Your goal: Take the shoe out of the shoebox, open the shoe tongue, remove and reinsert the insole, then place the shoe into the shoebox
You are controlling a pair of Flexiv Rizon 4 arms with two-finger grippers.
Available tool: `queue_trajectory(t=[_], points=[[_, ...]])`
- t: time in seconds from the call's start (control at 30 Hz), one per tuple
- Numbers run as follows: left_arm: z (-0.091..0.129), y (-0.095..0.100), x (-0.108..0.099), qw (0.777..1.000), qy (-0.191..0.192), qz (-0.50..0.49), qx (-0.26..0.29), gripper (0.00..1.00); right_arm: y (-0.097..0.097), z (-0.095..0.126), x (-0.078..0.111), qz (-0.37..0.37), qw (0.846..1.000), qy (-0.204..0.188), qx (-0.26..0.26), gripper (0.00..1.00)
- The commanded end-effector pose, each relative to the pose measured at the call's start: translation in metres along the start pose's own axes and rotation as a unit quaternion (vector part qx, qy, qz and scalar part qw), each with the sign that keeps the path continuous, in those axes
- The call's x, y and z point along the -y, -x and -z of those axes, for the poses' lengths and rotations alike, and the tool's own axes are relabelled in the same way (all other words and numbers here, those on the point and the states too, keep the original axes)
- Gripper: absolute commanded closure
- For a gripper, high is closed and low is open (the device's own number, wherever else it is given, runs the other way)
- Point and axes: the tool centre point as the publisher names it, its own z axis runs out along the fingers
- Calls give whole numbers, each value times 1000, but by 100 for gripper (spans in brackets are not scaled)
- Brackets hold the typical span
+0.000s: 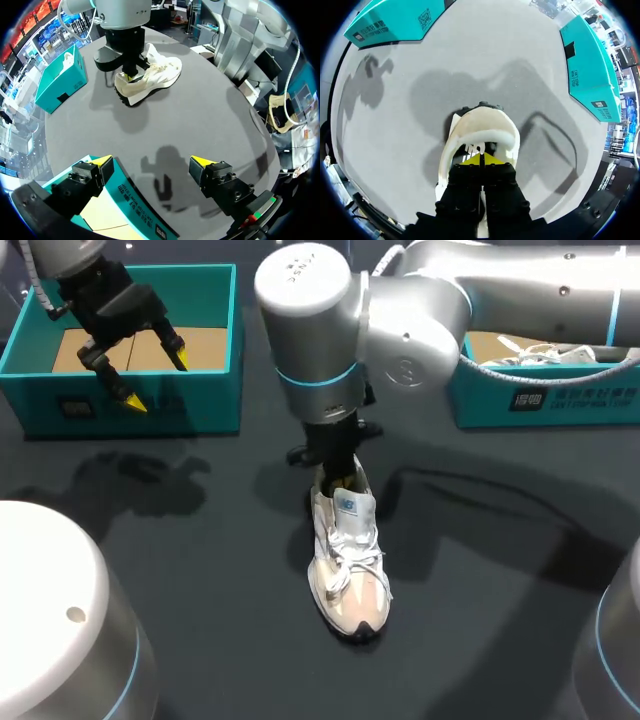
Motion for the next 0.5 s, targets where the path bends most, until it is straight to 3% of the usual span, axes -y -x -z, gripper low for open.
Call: queue_trajectory(t=[0.03,0.5], points=[[0,-1,0,1000,1,0,0,0,3,-9,1,-1,1000,-7,-9,100],[0,-1,0,1000,1,0,0,0,-9,-51,15,-6,995,-66,-73,100]])
